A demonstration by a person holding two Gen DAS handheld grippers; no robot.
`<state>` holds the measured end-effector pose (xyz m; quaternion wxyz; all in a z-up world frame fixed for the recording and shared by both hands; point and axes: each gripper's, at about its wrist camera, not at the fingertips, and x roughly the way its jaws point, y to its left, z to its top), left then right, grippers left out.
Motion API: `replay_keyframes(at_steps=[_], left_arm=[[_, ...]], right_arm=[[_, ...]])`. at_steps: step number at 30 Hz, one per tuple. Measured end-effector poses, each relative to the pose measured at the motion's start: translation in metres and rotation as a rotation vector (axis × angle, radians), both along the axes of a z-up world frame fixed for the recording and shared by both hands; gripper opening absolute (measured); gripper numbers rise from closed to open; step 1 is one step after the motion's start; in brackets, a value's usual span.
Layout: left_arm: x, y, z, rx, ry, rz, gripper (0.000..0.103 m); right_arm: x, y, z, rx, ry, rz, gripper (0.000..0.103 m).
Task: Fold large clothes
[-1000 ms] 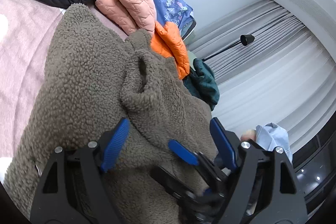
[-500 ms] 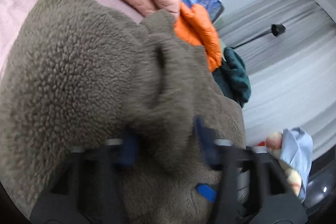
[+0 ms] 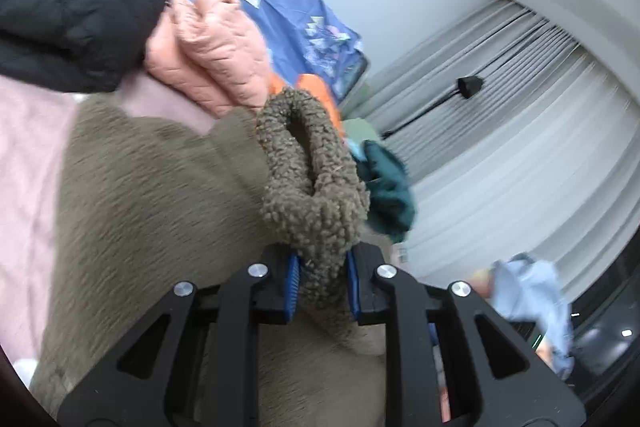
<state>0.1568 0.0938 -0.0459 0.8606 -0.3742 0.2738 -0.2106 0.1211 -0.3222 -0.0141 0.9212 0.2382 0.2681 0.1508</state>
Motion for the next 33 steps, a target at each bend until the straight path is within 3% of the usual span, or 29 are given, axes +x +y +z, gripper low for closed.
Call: replay_keyframes(at_steps=[3,7,10,13,14,19,23,28,33], left_arm=[[-0.021,0.003,-0.027,0.027,0.034,0.054,0.019],[-0.03,0.015,-0.068,0.012,0.134,0.101,0.024],[-0.035,0.022,-0.084,-0.037,0.156,0.107,0.03],[-0.045,0.021,-0.074,-0.008,0.132,0.13,0.049],[-0.052,0.02,-0.067,0.005,0.108,0.135,0.051],[-0.085,0.031,-0.032,0.092,-0.005,0.188,0.051],[-0.111,0.04,-0.017,0.2,-0.041,0.228,0.056],[-0.142,0.054,-0.02,0.277,-0.039,0.258,0.061],[-0.18,0.074,-0.039,0.284,0.015,0.278,0.062]], right_arm=[[0.032,-0.022,-0.025,0.047,0.137,-0.056,0.08],[0.057,-0.026,-0.072,0.052,0.296,-0.06,0.07],[0.053,-0.022,-0.081,-0.003,0.266,-0.069,0.069],[0.043,-0.023,-0.069,0.01,0.242,-0.073,0.069],[0.04,-0.024,-0.065,0.019,0.231,-0.073,0.069],[0.013,-0.032,-0.041,0.044,0.142,-0.049,0.069],[-0.017,-0.05,-0.028,0.021,0.076,-0.054,0.069],[-0.05,-0.071,-0.028,-0.047,0.042,-0.09,0.069],[-0.088,-0.096,-0.039,-0.197,0.101,-0.054,0.07]])
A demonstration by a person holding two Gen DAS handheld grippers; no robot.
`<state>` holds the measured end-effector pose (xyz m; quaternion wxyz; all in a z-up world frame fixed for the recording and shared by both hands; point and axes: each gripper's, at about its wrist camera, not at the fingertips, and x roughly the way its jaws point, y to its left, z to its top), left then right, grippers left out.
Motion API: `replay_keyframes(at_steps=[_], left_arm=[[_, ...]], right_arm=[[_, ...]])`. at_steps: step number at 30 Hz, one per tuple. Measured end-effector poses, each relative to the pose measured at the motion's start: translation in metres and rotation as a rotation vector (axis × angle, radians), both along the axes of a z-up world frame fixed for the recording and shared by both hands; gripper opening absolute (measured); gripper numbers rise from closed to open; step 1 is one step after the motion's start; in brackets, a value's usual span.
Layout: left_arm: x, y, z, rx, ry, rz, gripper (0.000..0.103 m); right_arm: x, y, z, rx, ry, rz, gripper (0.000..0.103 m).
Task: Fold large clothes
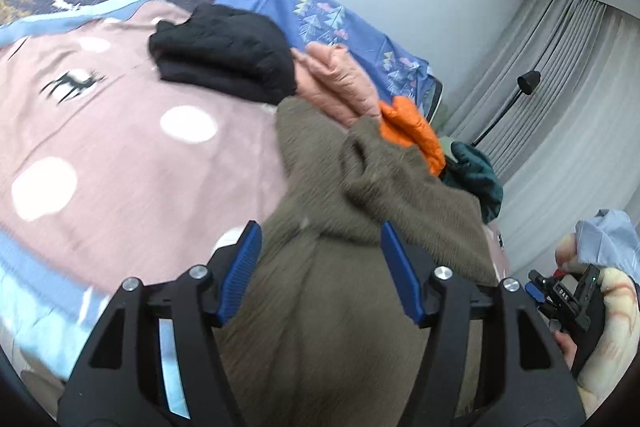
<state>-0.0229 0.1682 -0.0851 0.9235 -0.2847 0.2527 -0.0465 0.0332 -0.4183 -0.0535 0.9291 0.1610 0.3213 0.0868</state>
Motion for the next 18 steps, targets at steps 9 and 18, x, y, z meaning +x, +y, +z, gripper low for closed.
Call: replay_keyframes(at_steps=[9,18], left_arm=[[-0.06,0.012,-0.024,0.078,0.144,-0.072,0.062],[-0.103,0.014,-0.071,0.013,0.309,-0.124,0.066]], right_arm=[[-0.075,-0.018,-0.062,-0.039,0.176,0.12,0.07],[-0.118,-0.031,-0.178,0.205,0.423,0.088,0.07]])
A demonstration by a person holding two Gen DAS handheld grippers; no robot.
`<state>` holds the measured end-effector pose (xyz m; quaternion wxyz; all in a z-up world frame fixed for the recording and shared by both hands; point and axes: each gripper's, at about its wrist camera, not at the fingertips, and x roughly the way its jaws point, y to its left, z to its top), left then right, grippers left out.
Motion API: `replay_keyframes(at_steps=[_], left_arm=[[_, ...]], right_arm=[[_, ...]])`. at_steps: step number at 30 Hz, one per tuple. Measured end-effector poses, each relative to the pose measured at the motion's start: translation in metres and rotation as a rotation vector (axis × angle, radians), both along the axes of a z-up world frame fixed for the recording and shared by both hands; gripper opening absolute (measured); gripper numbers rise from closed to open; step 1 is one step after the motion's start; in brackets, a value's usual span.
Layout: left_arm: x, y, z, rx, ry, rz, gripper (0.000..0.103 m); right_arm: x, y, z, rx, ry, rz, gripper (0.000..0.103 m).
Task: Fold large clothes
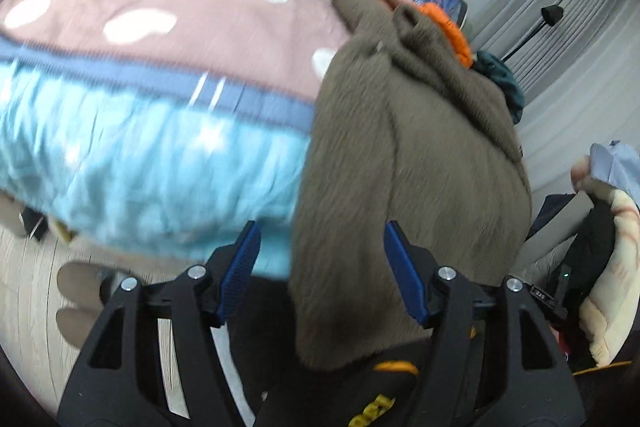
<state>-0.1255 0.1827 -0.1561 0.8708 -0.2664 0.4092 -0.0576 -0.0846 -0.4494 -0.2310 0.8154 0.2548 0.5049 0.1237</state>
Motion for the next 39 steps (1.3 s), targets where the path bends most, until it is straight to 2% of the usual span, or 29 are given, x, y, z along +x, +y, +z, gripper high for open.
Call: replay_keyframes(at_steps=[2,5,7,8,10,15,19,20,21,23,25,28,32,39], left_arm=[[-0.006,0.001,-0.01,-0.032,0.017,-0.004,0.068],[-0.008,-0.001,-0.025,-0.074,0.038,-0.006,0.069],[-0.009,-0.001,-0.035,-0.123,0.049,-0.011,0.069],[-0.01,0.0,-0.043,-0.182,0.053,-0.017,0.069],[-0.009,0.0,-0.052,-0.249,0.052,-0.024,0.069],[-0.006,-0.009,-0.078,-0.335,0.086,-0.041,0.071],[-0.006,-0.022,-0.091,-0.357,0.103,-0.063,0.069],[-0.007,-0.025,-0.091,-0.355,0.094,-0.068,0.063],[-0.007,-0.028,-0.09,-0.351,0.083,-0.069,0.054],[-0.006,-0.032,-0.088,-0.354,0.072,-0.068,0.029],[-0.008,-0.034,-0.084,-0.345,0.057,-0.072,0.022],[-0.01,-0.036,-0.073,-0.323,0.034,-0.095,0.018],[-0.015,-0.04,-0.047,-0.319,-0.023,-0.14,0.017],[-0.012,-0.062,0.009,-0.327,-0.163,-0.245,0.013]], right_arm=[[-0.001,-0.001,-0.016,0.099,0.024,-0.003,0.07],[0.003,0.003,-0.025,0.215,0.01,0.021,0.07],[0.007,0.004,-0.029,0.253,0.022,0.023,0.07],[0.01,0.004,-0.031,0.271,0.027,0.018,0.07],[0.012,0.004,-0.033,0.282,0.025,0.017,0.07],[0.022,0.002,-0.041,0.272,0.031,0.017,0.07],[0.027,0.006,-0.042,0.272,0.021,0.006,0.07],[0.031,0.002,-0.041,0.264,0.017,0.004,0.066],[0.03,0.003,-0.039,0.253,0.008,0.001,0.062],[0.025,0.005,-0.033,0.242,-0.01,-0.002,0.03],[0.022,0.005,-0.025,0.244,-0.024,-0.009,0.014],[0.019,0.006,-0.016,0.246,-0.037,-0.008,0.011],[0.007,0.003,0.008,0.285,-0.069,0.024,0.01],[-0.003,0.001,0.078,0.42,-0.238,0.064,0.01]])
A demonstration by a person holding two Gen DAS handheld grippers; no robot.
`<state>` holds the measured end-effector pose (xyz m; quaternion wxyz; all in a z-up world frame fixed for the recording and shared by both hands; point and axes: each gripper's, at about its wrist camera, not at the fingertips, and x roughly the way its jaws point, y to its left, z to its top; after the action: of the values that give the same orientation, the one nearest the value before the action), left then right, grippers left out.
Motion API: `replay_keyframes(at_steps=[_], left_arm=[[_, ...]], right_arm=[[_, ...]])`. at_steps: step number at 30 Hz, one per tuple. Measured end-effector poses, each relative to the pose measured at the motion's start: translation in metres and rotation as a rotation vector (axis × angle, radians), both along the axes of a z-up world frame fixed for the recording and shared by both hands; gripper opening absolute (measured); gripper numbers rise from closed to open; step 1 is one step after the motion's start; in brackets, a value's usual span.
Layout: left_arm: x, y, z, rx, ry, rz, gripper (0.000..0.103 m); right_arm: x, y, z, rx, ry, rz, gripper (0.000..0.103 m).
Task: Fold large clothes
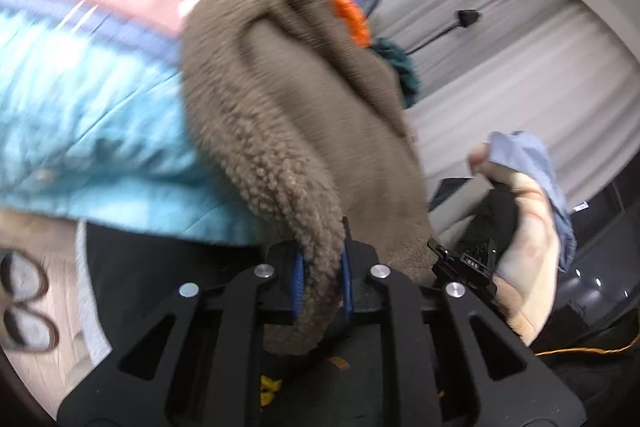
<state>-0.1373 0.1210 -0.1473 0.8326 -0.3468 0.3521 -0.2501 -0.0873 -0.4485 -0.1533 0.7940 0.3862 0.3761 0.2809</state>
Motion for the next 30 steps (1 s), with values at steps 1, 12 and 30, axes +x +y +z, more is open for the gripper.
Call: replay_keyframes(at_steps=[1,12,30], left_arm=[[0.002,-0.001,0.006,-0.003,-0.021,-0.011,0.013],[0.035,0.003,0.06,-0.074,-0.172,-0.073,0.012],[0.161,0.044,0.136,-0.264,-0.361,-0.072,0.011]], right_arm=[[0.001,0.001,0.007,0.015,-0.018,0.003,0.01],[0.024,-0.001,0.085,0.192,-0.223,0.016,0.009],[0.158,-0.009,0.16,0.419,-0.277,0.004,0.009]])
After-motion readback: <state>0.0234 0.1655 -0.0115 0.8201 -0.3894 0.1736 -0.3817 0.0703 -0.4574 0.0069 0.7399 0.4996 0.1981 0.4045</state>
